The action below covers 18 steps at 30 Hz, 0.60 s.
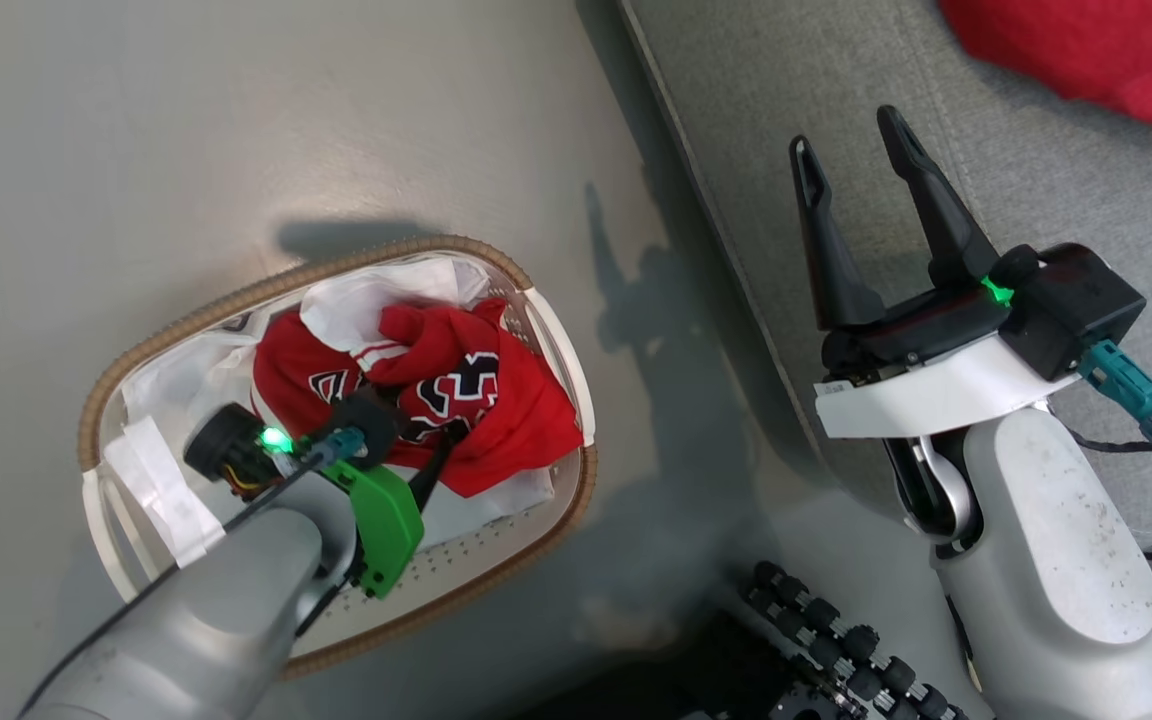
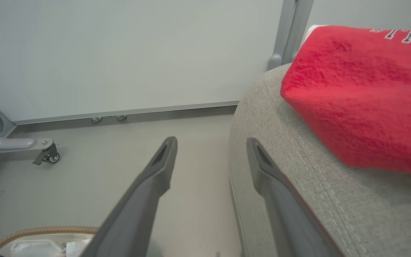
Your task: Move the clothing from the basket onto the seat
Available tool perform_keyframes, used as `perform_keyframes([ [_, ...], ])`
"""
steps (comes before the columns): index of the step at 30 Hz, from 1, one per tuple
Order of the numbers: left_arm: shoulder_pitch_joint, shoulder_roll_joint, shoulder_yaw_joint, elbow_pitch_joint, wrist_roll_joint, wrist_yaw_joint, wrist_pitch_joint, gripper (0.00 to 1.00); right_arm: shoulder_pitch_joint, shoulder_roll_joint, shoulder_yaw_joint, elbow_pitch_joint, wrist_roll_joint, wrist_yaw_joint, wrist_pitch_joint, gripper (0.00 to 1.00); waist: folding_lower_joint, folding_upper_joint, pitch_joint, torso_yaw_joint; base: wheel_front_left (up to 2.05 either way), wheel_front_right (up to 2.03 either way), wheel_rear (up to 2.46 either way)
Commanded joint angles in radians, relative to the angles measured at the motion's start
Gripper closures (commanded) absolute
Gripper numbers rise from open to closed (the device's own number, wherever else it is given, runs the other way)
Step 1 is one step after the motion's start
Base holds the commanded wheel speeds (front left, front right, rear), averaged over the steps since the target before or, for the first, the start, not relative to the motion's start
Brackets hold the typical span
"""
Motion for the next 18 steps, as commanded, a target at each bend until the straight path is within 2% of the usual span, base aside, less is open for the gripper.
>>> perform_keyframes([
  [1, -0.034, 0.016, -0.014, 0.01, -0.007, -0.003, 0.001, 0.0, -0.019, -0.001, 0.003, -0.009, 0.003, -0.001, -0.001, 0.0, -0.0001, -0.0001, 0.03, -0.009, 0.0, 0.0, 0.0],
  [7, -0.065, 0.02, -0.058, 0.038, -0.029, -0.003, 0.001, 0.0, -0.032, -0.001, 0.016, -0.025, 0.007, -0.001, -0.001, 0.0, -0.0001, -0.0001, 0.053, -0.019, 0.0, 0.0, 0.0],
  [8, -0.065, 0.02, -0.063, 0.042, -0.037, -0.003, 0.001, 0.2, -0.032, -0.001, 0.018, -0.026, 0.008, -0.001, -0.001, 0.0, -0.0001, -0.0001, 0.054, -0.021, 0.0, 0.0, 0.0],
  [10, -0.063, 0.017, -0.07, 0.047, -0.05, -0.003, 0.004, 1.0, -0.031, -0.001, 0.022, -0.026, 0.008, -0.001, -0.001, 0.0, -0.0001, -0.0001, 0.053, -0.022, 0.0, 0.0, 0.0],
  [18, -0.011, 0.001, -0.049, 0.04, -0.143, -0.003, 0.001, 1.0, -0.014, -0.001, 0.016, 0.011, 0.008, -0.001, -0.001, 0.0, -0.0001, -0.0001, -0.024, -0.007, 0.0, 0.0, 0.0],
])
